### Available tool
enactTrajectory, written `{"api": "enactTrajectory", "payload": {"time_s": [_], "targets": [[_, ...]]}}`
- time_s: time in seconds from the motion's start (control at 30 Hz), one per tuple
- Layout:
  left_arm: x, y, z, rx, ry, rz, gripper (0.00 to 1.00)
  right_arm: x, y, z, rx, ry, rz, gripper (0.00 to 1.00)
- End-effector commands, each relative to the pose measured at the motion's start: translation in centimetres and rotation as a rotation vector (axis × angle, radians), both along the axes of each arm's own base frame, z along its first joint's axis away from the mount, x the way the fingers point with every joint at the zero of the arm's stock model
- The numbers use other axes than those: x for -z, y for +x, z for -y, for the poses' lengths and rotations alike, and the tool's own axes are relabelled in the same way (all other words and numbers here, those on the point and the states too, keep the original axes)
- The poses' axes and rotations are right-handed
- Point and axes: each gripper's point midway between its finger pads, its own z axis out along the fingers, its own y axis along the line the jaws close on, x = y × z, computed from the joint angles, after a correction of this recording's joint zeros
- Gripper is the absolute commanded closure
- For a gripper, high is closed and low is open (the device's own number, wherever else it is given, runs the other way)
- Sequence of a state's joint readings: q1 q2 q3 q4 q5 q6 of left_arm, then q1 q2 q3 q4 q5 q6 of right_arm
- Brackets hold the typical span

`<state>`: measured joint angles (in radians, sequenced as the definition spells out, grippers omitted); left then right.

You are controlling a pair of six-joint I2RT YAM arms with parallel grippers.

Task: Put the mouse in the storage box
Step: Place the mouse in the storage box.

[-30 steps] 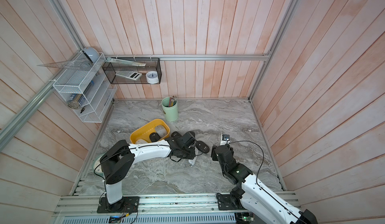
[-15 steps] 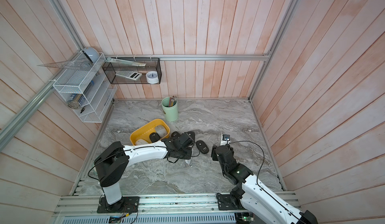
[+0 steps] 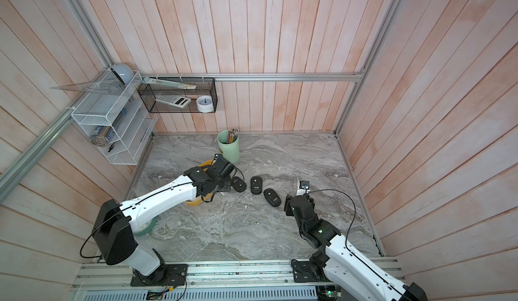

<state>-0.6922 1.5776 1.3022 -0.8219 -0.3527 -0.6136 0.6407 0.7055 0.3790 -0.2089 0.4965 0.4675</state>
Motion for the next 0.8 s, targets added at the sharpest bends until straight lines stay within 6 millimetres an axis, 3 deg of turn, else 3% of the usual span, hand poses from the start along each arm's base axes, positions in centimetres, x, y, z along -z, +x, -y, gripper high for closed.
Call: {"api": "enactTrajectory", "payload": {"time_s": [0.0,0.1,0.33,0.77], "targets": [[-1.8,0.4,-7.7,-0.104,0.170,-0.012,0.94,-0.4,0.2,0.2,0.016,0.011,0.016,0.34],[-2.6,0.9,-11.2,-0.165,0.234,-0.021,0.94,-0.5,0.2,0.2,0.016,0.010,0.016,0.34],[-1.7,1.3,-14.5,-0.222,0.359,-0.057,0.94,-0.4,0.2,0.3,0.021,0.007,0.015,0.34],[3.3,3.4,-13.9,-0.189,0.456,-0.187,0.94,-0.4,0.3,0.3,0.023,0.006,0.016,0.34]]}}
